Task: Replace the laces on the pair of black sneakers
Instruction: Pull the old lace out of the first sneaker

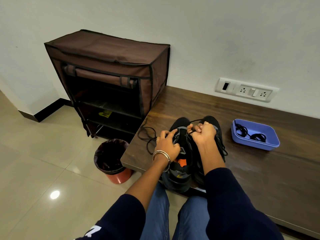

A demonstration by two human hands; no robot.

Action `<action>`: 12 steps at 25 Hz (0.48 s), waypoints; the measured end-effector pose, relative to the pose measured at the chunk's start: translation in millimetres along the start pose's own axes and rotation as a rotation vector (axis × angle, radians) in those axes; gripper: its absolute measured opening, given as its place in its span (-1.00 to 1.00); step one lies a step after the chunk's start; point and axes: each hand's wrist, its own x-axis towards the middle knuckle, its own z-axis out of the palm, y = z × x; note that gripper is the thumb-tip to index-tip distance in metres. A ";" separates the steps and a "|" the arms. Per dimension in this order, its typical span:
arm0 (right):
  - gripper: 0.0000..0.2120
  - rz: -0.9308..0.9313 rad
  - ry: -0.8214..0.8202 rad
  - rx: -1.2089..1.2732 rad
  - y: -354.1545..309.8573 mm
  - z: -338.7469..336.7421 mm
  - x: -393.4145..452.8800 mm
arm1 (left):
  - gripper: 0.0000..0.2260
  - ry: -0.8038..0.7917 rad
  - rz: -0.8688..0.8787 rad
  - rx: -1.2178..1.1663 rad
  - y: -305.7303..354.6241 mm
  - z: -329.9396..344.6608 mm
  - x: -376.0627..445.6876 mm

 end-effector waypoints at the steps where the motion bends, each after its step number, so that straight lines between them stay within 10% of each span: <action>1: -0.69 -0.018 -0.014 -0.021 -3.5 1.3 -3.7 | -0.45 0.003 0.003 0.009 1.2 -0.1 -0.5; 9: -0.77 -0.584 -0.400 -1.186 24.7 55.7 -45.9 | -0.46 -0.257 -0.036 -0.492 -37.2 -28.3 -2.7; 12: -0.81 -0.707 -0.530 -1.588 59.2 69.4 -48.7 | -0.86 0.152 -0.213 -0.657 -69.0 -56.4 -0.9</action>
